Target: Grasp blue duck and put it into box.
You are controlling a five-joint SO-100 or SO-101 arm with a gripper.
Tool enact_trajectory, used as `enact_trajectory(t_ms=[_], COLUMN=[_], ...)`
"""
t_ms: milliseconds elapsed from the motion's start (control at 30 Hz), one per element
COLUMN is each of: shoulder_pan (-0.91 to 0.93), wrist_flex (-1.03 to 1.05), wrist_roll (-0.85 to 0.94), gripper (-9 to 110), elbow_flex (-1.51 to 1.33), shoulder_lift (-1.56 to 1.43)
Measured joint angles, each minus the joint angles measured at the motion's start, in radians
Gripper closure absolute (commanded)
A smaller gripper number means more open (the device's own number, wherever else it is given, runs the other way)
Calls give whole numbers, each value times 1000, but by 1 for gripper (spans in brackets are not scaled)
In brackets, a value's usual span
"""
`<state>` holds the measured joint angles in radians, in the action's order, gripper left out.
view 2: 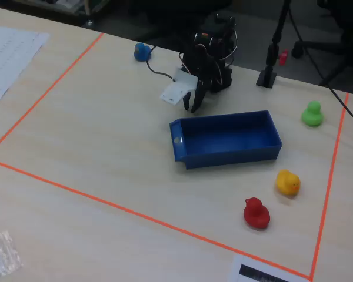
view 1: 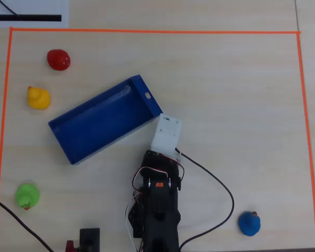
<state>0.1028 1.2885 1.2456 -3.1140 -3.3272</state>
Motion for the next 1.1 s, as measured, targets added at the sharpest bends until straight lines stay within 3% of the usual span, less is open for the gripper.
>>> enact_trajectory(t_ms=[200, 400, 600, 800, 1100], shoulder_pan=[-17, -15, 109, 365, 963], wrist_flex=[-31, -37, -121, -206, -422], wrist_roll=[-48, -55, -74, -74, -31], gripper=[84, 69, 66, 64, 63], elbow_flex=[0, 11, 169, 483, 950], shoulder_lift=[49, 69, 218, 518, 934])
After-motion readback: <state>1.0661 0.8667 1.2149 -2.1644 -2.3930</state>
